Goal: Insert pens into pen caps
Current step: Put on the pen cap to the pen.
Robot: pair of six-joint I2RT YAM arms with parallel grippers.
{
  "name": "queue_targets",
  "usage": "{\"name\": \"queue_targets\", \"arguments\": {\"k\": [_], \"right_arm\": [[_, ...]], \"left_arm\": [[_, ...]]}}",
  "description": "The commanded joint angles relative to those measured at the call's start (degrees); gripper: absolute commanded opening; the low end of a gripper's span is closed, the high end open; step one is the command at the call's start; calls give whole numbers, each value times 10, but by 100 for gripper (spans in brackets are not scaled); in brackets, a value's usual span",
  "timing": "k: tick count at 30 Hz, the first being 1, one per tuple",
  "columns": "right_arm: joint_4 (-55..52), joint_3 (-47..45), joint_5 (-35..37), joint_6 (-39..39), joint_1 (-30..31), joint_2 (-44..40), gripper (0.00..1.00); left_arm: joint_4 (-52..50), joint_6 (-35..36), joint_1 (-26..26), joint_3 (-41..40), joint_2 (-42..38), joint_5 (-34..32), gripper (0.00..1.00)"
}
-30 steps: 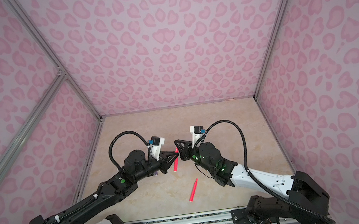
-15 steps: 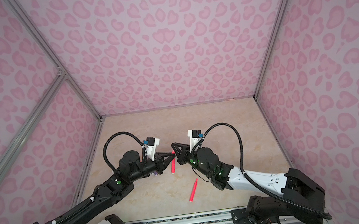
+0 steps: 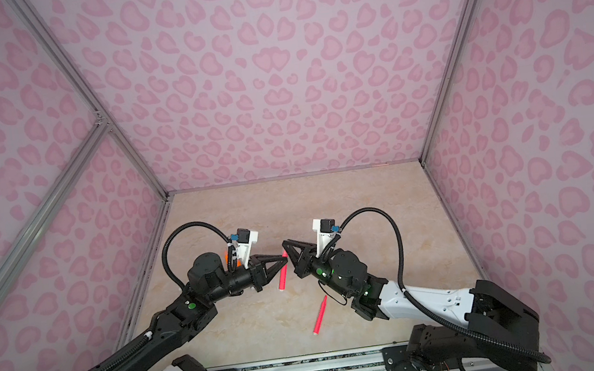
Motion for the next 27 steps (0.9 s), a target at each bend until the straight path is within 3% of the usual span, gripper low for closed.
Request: {"name": "queue_targets", "arguments": {"k": [1,9,15,27], "right_arm": [[30,-10,-28,24,11,5,0],[6,0,62,27,79,36,0],[17,-4,66,22,96,59,0],[128,-72,11,-36,96,21,0]], "left_arm": [[39,-13,6,-2,-5,-57,3],[-3,-1,6,3,-8,-119,3],[-43,6,8,13,-7,-167,3],[19,-13,31,5,2,-55,3]]}}
